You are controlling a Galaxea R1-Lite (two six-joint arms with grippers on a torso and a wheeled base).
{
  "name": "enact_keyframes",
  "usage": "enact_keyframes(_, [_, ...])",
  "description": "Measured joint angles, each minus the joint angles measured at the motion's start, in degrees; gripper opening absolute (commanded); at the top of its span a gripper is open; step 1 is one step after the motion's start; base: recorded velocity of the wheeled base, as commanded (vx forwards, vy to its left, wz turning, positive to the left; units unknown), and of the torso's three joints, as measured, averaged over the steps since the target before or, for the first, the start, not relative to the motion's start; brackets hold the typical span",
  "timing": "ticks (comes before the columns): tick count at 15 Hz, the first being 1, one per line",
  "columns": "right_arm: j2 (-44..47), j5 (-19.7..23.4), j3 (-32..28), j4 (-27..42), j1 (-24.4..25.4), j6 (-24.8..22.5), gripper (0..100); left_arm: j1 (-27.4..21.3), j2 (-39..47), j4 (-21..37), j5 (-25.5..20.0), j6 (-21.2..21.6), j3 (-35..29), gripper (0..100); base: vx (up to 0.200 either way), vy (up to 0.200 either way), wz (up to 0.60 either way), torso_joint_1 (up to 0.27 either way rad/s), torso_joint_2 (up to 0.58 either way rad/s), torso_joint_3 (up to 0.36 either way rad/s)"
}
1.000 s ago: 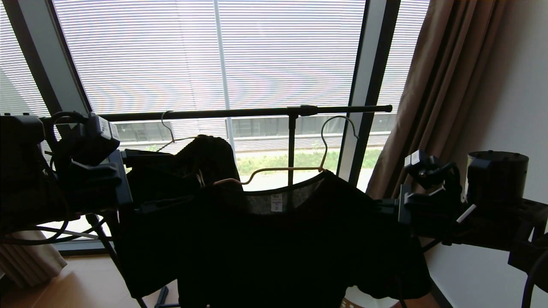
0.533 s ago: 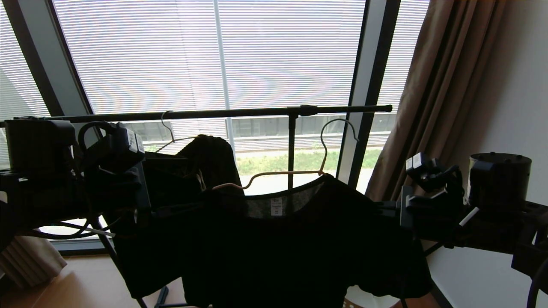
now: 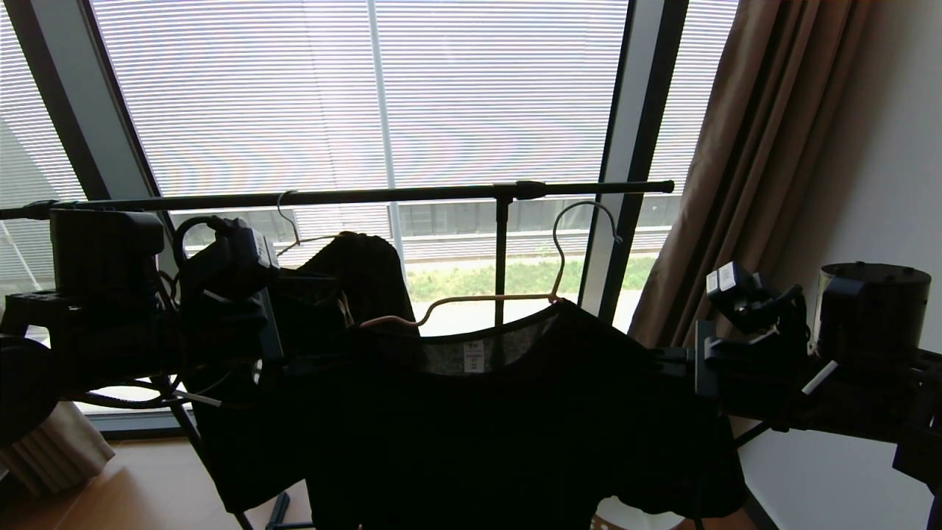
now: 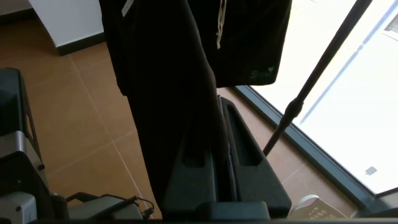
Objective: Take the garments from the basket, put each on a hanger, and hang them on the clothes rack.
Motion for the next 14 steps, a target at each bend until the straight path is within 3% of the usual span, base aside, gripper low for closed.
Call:
enact_keyframes(6, [-0.4, 0.0, 0.5, 0.0, 1.1, -1.4, 0, -1.7, 1.2, 0.0, 4.8, -0.3, -1.3, 100, 0.000, 0.000, 0.00, 0.000, 0.00, 0.000])
enact_keyframes(14, [0.0, 0.0, 0.7, -0.1, 1.7, -2.0, 0, -7.7, 2.2, 0.1, 5.1, -0.9, -3.4, 100, 0.000, 0.000, 0.00, 0.000, 0.00, 0.000])
